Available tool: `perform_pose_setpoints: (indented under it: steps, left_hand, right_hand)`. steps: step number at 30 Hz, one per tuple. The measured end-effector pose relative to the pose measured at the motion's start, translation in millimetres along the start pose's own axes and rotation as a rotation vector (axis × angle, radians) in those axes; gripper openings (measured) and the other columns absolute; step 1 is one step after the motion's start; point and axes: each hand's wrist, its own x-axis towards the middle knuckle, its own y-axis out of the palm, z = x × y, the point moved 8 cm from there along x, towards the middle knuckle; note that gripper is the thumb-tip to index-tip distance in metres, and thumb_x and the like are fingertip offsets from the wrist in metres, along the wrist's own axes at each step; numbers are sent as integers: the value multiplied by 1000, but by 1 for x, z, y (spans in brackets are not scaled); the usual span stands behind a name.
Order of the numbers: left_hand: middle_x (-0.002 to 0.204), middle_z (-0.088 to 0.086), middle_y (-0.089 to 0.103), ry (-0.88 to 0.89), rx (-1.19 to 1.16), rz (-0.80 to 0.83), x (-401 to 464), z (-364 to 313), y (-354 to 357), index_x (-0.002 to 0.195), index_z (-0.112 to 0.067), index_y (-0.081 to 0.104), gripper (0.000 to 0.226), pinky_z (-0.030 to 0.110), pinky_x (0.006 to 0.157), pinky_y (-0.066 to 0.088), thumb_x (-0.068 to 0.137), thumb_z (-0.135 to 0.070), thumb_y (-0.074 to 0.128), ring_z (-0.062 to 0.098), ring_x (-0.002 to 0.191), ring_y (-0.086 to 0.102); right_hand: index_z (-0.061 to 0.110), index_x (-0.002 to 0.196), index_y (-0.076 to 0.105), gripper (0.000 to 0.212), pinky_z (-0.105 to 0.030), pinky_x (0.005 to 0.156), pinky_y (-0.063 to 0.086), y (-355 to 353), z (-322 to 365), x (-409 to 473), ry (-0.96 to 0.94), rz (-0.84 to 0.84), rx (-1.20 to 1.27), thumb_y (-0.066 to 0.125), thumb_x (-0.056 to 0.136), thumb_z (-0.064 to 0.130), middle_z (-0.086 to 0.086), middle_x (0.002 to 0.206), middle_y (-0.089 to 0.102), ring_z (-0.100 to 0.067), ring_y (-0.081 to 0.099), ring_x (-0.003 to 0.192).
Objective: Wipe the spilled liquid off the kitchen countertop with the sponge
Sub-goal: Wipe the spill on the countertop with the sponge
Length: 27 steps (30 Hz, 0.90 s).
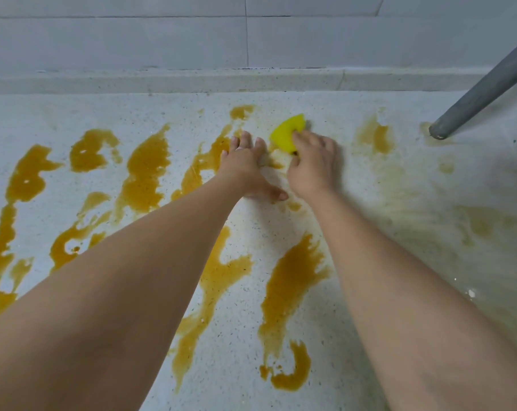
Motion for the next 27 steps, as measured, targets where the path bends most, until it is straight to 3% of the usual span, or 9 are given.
perform_pose_setpoints:
  steps: [2,7,12,17,23,27]
  left_hand:
    - [159,8,-10,5,-11,-8,-1,-1,0,150,-16,20,115,42,117,1,60,-56,79,26,146,-11]
    - [158,8,-13,7,9,8,0,0,1,152,-18,1,126,42,117,-3,61,-59,77,28,146,-13]
    - [158,9,-12,21,25,1,0,1,1,152,-18,0,126,43,117,-1,61,-59,77,28,146,-12]
    - [158,13,-10,69,108,15,-9,0,-1,151,-10,2,124,43,119,5,64,-60,74,30,146,-10]
    - [159,9,-10,155,84,31,-42,0,19,152,-10,3,121,42,118,0,66,-57,74,27,146,-11]
    - [159,10,-8,210,125,41,-64,-3,31,151,-10,6,121,42,119,7,65,-59,74,27,146,-7]
  right_hand:
    - [22,135,44,48,-33,107,26,6,14,-6,-111,3,19,45,89,10,1,142,43,-26,34,125]
    - [18,133,46,48,-34,103,27,-18,-14,20,37,-64,-58,42,87,4,-1,140,46,-29,35,124]
    - [15,122,60,48,-24,104,27,1,9,-7,-121,0,118,44,81,-6,3,132,55,-23,39,122]
    - [9,108,68,42,-21,95,32,-7,-3,-33,-68,-16,211,44,80,-11,-3,118,65,-26,47,115]
    - [6,96,73,40,-30,94,43,-13,-23,-81,49,-138,325,45,74,-14,-8,104,71,-32,54,106]
    - [7,90,74,35,-26,85,42,-9,-19,-121,102,-172,292,49,71,-7,-10,100,71,-36,58,96]
